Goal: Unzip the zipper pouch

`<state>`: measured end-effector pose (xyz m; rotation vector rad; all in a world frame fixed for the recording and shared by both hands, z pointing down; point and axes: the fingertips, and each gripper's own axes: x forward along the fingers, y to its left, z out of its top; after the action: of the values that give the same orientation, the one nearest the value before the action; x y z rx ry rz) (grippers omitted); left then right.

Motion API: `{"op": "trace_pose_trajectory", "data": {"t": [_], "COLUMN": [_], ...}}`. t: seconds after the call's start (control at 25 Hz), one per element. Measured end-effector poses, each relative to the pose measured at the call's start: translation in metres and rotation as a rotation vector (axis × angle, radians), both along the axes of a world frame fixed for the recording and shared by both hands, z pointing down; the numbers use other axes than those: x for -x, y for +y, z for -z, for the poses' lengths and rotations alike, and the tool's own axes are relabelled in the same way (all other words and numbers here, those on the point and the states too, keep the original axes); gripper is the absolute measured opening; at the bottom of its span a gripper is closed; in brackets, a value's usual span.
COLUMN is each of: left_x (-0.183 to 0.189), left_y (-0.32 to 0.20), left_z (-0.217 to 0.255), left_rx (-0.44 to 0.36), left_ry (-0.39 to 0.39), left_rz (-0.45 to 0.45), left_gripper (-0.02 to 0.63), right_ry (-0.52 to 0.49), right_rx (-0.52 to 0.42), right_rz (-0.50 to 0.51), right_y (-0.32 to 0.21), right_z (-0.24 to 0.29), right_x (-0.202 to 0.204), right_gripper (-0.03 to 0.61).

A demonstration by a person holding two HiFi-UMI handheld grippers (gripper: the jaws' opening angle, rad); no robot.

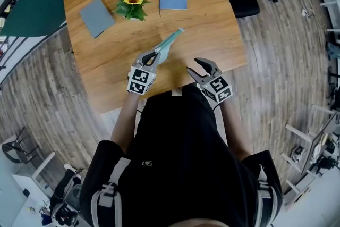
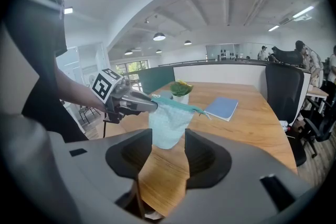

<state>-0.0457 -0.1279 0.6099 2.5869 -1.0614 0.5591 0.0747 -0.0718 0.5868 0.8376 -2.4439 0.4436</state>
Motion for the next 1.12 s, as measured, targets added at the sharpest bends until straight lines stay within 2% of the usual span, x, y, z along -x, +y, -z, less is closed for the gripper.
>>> {"op": "trace_pose_trajectory", "data": {"t": [0.48,0.6,0.84,1.12], "left_x": [0.009,0.007,0.003,-0.012], "left_y": [0.014,0.016,0.017,0.022], "left_z": [0.017,0.027,0.034,0.037], "left_rx": [-0.028,-0.041,-0.064,-0.068], "left_ry": [-0.006,-0.011,-0.04,-0.048], "left_rz": [0.006,0.009,0.028,0.019], "left_gripper": [0.005,0.005,0.005,0.005], "right_ry": [-0.06,-0.105,-0.113,-0.101], "right_rx": [-0.04,-0.039,-0.081,-0.12], "right_rz": [0.052,0.074,0.173,0.231], "right_y": [0.004,0.005,0.001,-0.006], "right_z": [0.022,0.032,0.048,0.059], "right_x": [0.035,0.049,0.077,0.095], "right_gripper": [0.153,0.114,0.114,0.114]}}
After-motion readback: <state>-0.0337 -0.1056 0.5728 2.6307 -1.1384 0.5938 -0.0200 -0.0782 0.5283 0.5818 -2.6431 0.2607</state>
